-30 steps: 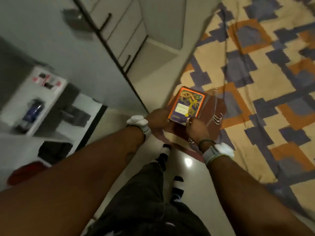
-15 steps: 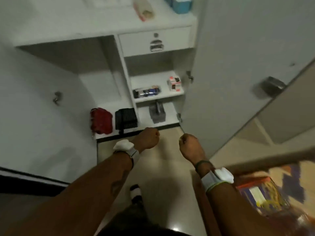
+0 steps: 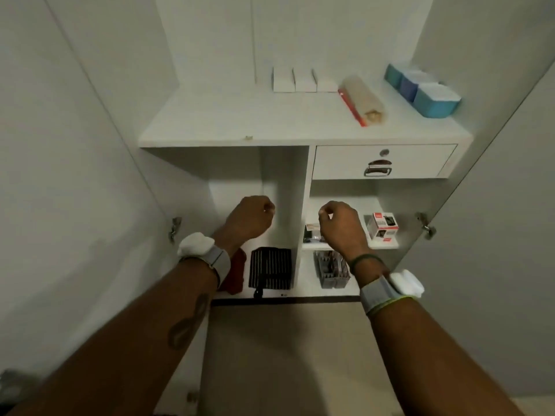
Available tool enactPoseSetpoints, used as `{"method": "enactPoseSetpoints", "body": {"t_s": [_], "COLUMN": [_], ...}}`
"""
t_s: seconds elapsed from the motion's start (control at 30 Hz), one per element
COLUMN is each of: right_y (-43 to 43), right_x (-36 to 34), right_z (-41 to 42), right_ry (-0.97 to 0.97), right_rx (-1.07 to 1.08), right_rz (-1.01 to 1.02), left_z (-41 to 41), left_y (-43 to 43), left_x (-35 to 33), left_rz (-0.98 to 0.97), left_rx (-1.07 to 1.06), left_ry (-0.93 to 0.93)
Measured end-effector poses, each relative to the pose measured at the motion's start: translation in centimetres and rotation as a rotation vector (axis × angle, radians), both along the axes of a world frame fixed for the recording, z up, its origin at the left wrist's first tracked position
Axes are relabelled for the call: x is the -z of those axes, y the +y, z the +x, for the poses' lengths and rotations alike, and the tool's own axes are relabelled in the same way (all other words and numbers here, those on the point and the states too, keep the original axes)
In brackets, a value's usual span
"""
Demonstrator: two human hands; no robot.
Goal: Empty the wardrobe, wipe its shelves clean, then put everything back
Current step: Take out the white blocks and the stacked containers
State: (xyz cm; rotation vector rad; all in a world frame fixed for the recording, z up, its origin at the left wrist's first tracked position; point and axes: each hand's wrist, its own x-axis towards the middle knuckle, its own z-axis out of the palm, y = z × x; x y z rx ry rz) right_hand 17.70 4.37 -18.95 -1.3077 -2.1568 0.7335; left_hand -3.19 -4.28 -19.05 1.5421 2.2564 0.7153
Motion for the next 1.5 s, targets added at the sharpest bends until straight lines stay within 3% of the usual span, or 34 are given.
{"method": "enactPoseSetpoints", "body": {"t_s": [0.37,0.5,0.63,0.83,1.03,1.23,1.37,1.5], "right_y": [17.0,25.1,31.4,38.1,43.4,48.8,51.5,52.0], "right_x": [-5.0,-5.4,-6.4,-7.1,-7.1,-7.3,-7.0,-6.7], "right_z": [-2.0,-2.9,-7.0,-14.3,-19.4,-25.3,-26.9,-27.2], "right_ry": [0.073,0.099,0.154,-0.055,-0.212,-0.325,-0.404,-0.372], "right_rx": [0.126,0.102,-0.099,-0.230,-0.138,-0.060,-0.057,0.012], "right_rz": [0.227,0.256,0.256,0.057,0.067,0.178,0.110,0.155], "left_z": [-2.8,-3.4,-5.2,-9.3,-14.2,-18.5,-20.8,-22.1], "left_y": [19.4,27.8,34.3,38.9,43.6,48.1,50.6,52.4], "left_x": [-4.7,-5.0,-5.4,-5.5,-5.0,-4.4,-4.0,-2.9], "left_rz": [0.334,0.308,0.228,0.216,0.161,0.181,0.197,0.210], "left_rx": [0.038,-0.005,-0.065,-0.183,-0.288,-0.269,-0.174,-0.112], "left_ry": [-0.010,0.003,0.024,0.049,0.090,0.267,0.427,0.560]}}
